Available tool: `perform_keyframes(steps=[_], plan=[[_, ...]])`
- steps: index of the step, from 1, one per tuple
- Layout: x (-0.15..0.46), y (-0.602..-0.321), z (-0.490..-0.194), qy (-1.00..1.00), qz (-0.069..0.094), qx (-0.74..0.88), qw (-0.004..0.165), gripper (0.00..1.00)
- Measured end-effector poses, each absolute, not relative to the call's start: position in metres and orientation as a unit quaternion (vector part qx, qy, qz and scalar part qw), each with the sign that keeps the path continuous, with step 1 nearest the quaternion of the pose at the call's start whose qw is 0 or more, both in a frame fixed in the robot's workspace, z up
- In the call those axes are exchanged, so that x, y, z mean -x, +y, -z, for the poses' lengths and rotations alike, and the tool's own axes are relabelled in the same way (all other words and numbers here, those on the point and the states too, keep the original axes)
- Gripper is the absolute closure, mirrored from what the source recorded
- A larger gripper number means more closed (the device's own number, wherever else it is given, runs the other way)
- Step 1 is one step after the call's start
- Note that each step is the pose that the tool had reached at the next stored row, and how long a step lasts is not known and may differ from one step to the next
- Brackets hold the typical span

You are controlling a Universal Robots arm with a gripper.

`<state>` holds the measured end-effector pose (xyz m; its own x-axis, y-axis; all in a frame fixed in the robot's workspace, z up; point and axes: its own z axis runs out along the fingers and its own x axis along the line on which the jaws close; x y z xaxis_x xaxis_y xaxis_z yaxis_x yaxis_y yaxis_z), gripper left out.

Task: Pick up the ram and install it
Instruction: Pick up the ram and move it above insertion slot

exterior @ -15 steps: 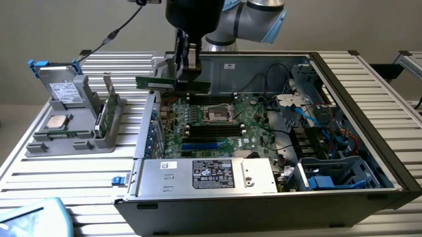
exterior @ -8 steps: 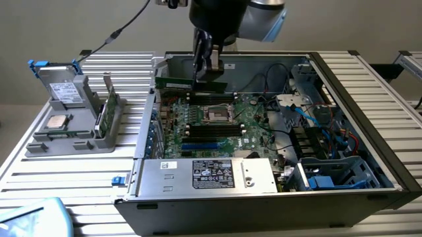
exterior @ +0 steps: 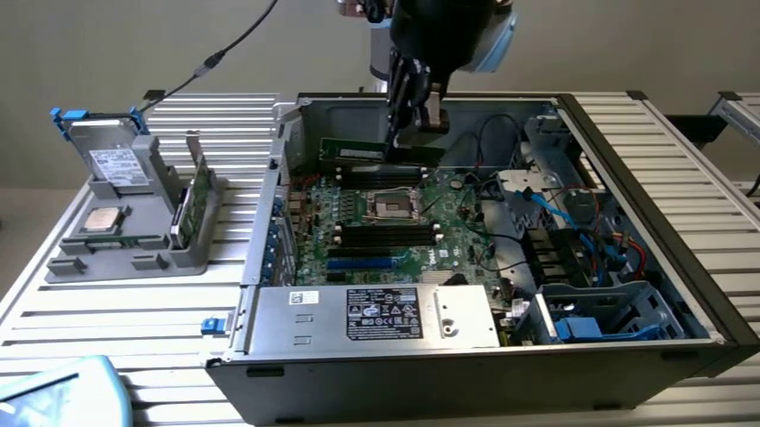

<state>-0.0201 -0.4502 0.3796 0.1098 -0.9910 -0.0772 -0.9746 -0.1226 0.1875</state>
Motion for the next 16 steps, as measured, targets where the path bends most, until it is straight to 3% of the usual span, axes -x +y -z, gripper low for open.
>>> perform_keyframes(steps=[8,16], plan=[[0.014,-0.435,-0.37,-0.661,0.086,-0.744,0.042,0.86],[0.012,-0.428,-0.366,-0.663,0.069,-0.744,0.047,0.86]])
